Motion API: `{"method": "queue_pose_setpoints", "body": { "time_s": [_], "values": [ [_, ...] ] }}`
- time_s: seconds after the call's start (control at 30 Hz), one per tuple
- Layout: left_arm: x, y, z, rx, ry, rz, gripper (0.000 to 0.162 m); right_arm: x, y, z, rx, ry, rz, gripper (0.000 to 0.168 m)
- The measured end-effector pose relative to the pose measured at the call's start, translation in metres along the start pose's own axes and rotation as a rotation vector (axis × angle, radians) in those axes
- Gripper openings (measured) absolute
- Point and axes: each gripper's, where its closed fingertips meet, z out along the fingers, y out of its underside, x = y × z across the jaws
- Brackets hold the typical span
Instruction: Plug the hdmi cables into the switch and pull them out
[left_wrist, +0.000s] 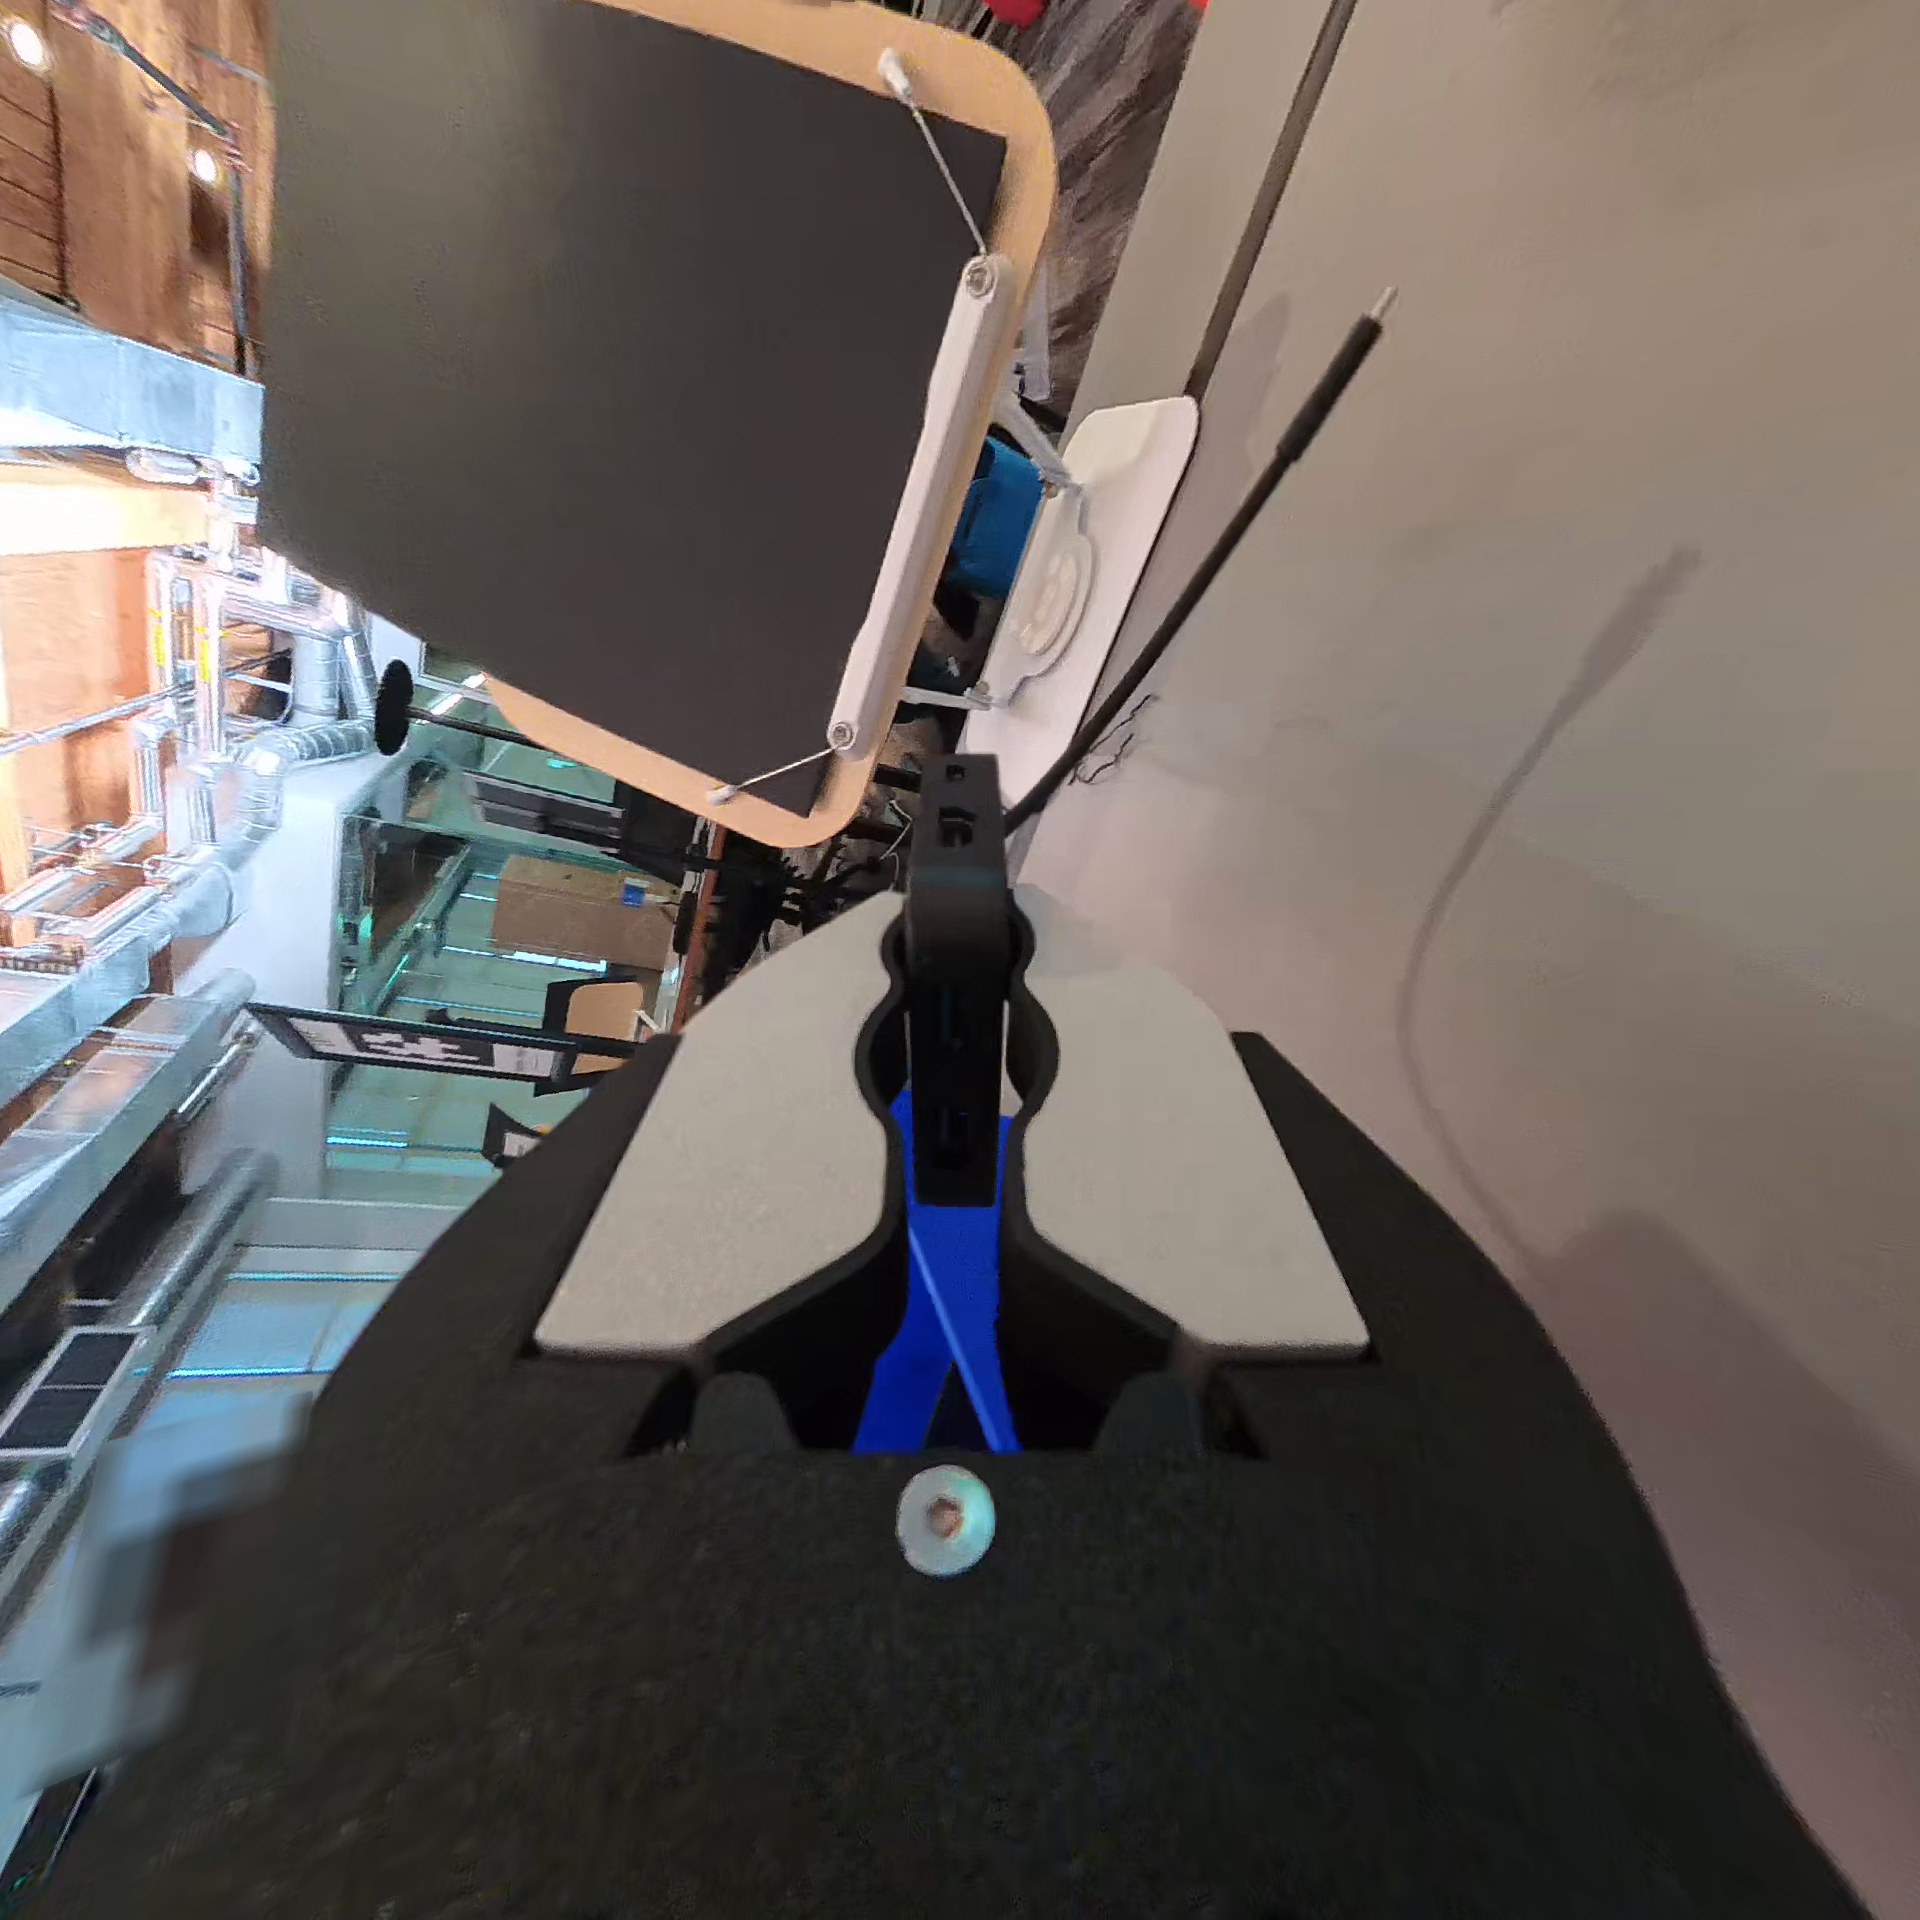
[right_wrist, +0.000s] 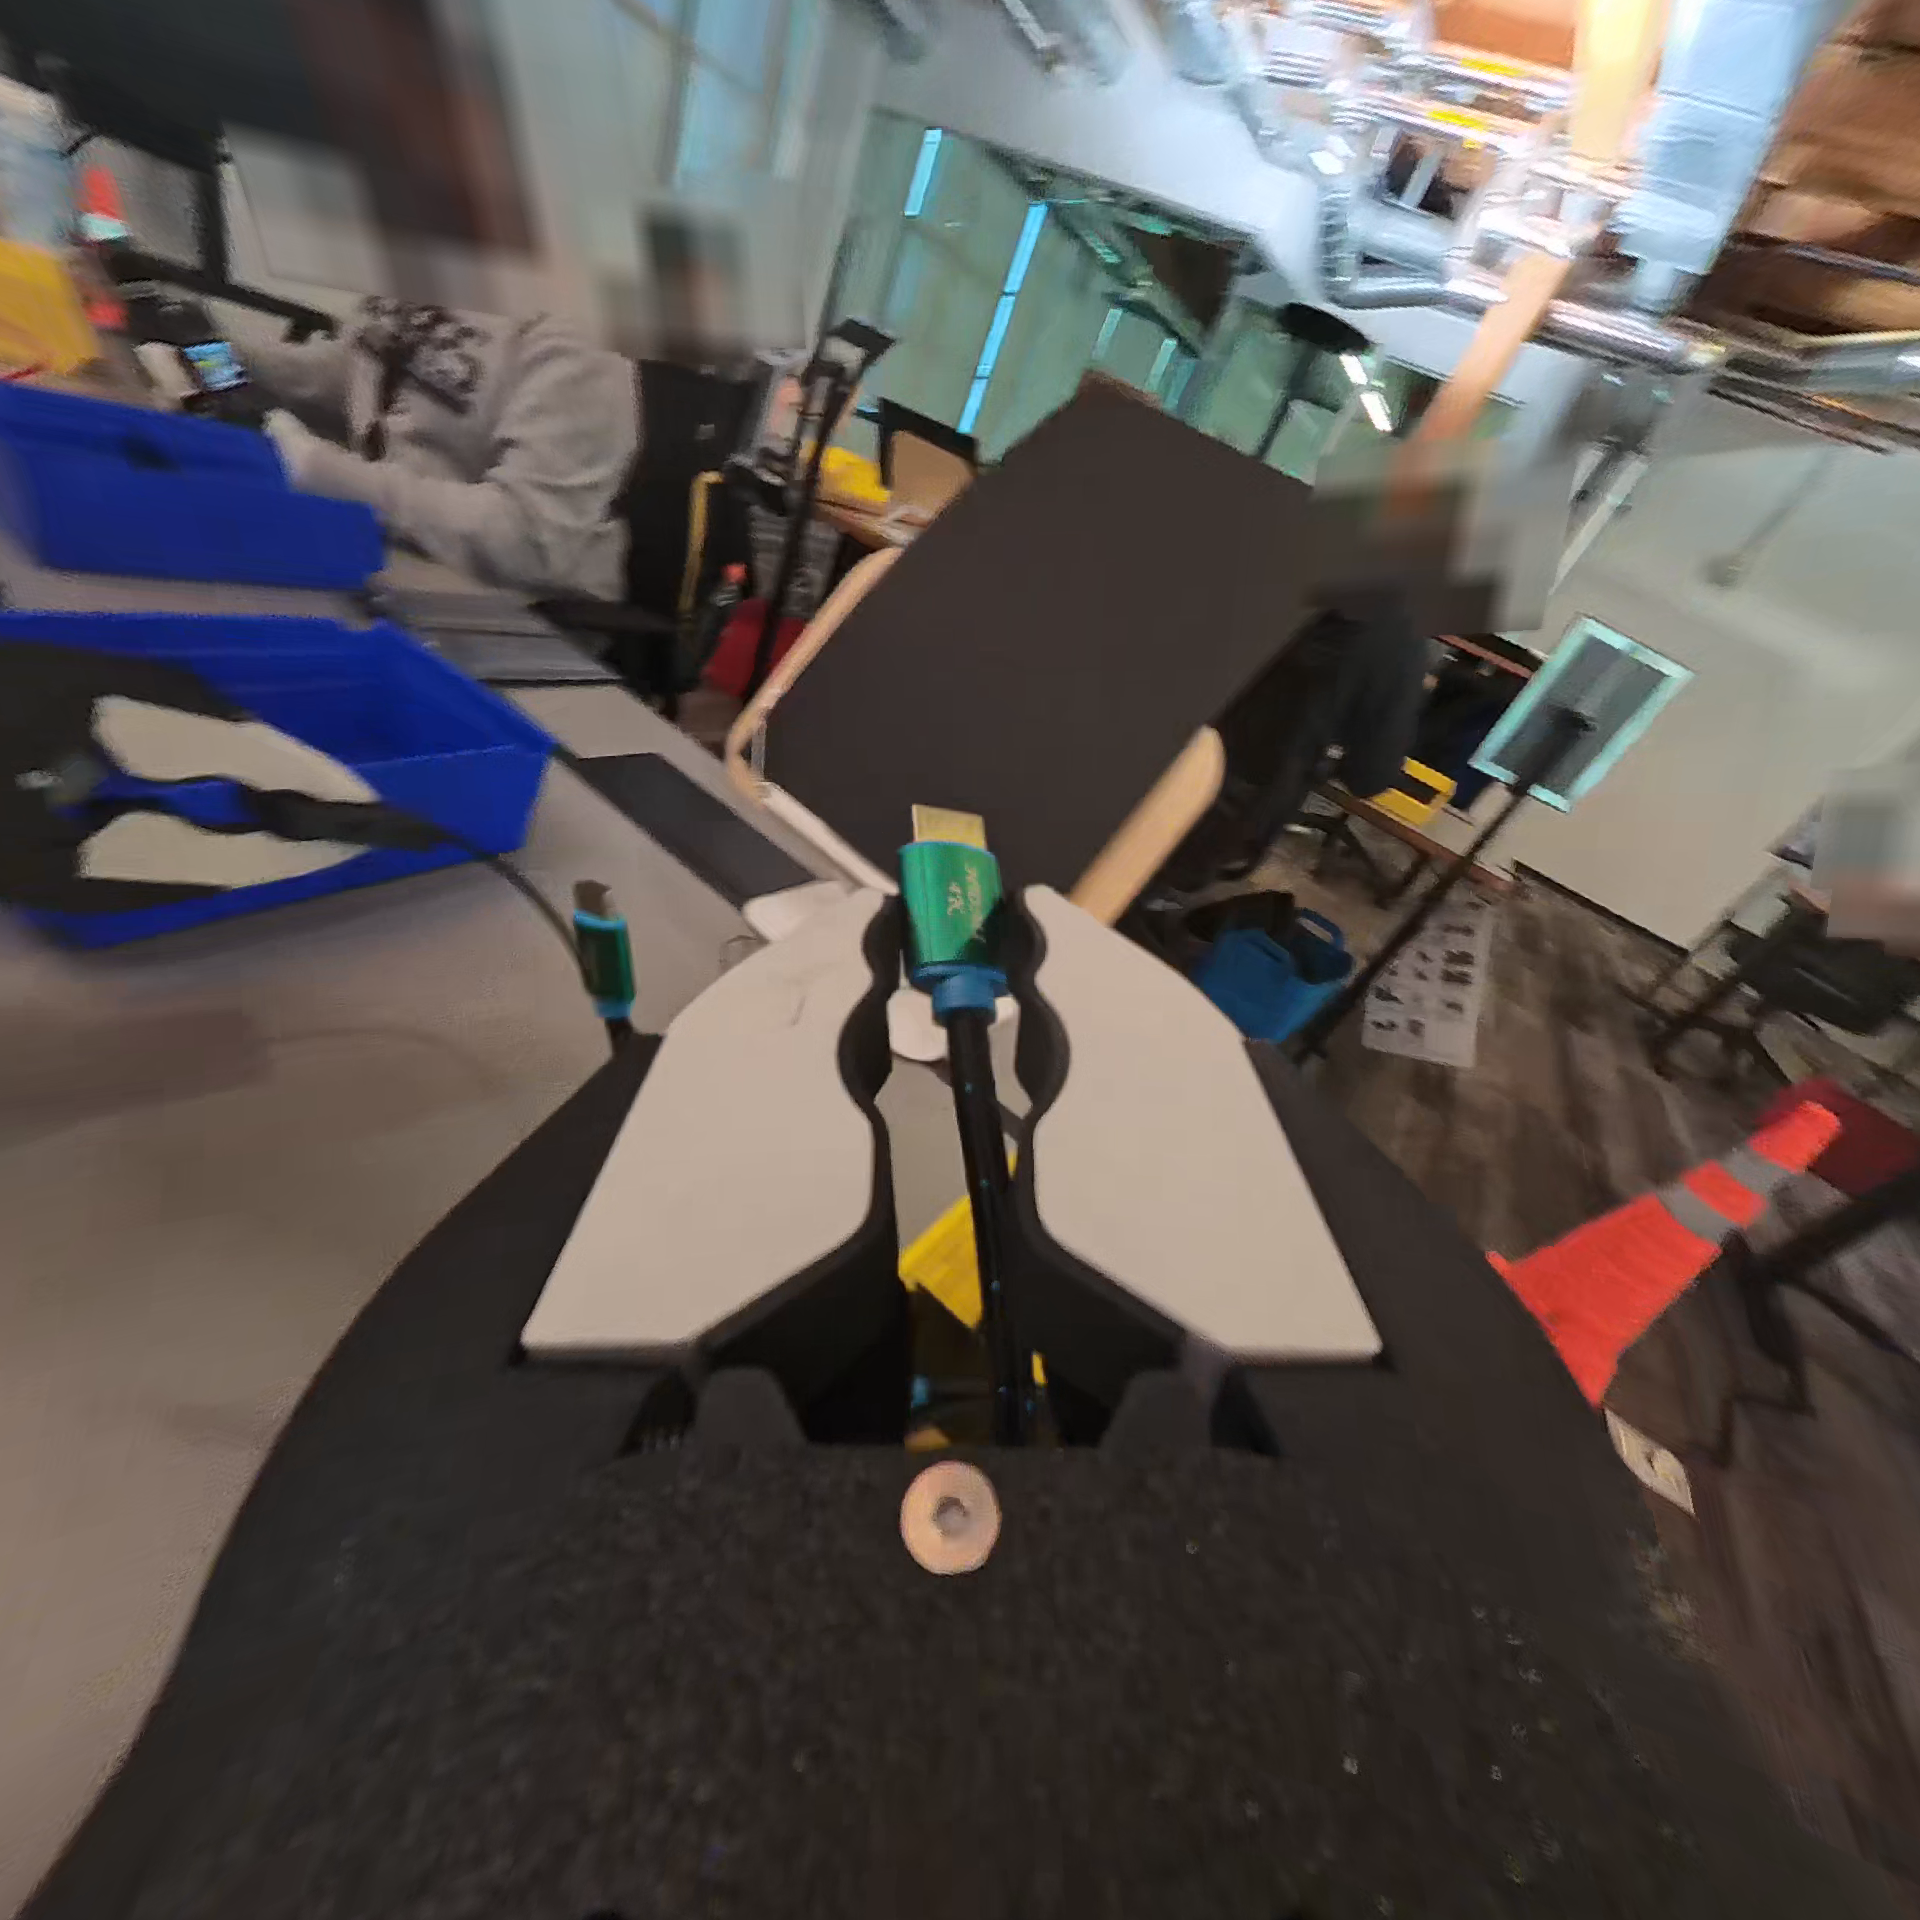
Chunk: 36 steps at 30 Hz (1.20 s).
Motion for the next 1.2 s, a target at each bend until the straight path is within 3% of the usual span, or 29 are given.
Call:
{"method": "queue_pose_setpoints", "body": {
  "time_s": [0.07,0.2,0.33,0.53,0.67,0.83,1.03,1.13,1.2],
  "values": [
    [0.008,-0.001,0.001,-0.002,0.014,0.044,0.013,0.032,0.019,-0.01,-0.019,0.042,0.05,0.019],
    [0.02,-0.003,0.003,-0.013,0.016,0.119,0.013,0.074,0.106,-0.009,-0.166,0.119,0.145,0.019],
    [0.023,-0.009,0.002,-0.002,0.046,0.086,0.013,0.072,0.214,0.017,-0.468,0.015,0.212,0.019],
    [0.026,-0.011,0.001,0.02,0.091,0.032,0.013,0.038,0.273,0.05,-0.724,-0.252,-0.038,0.017],
    [0.029,-0.011,0.0,0.024,0.101,0.038,0.013,-0.004,0.282,0.061,-0.671,-0.562,-0.24,0.018],
    [0.037,-0.017,-0.005,0.065,0.16,-0.003,0.013,0.012,0.283,0.071,-0.675,-0.512,-0.351,0.048],
    [0.034,-0.013,-0.006,0.087,0.177,-0.094,0.013,0.025,0.206,0.05,-0.485,-0.434,-0.125,0.068],
    [0.025,-0.016,-0.009,0.132,0.19,-0.187,0.013,0.006,0.145,0.039,-0.302,-0.374,-0.015,0.051],
    [0.02,-0.021,-0.012,0.188,0.243,-0.314,0.013,-0.036,0.109,0.031,-0.16,-0.421,0.058,0.049]
  ]
}}
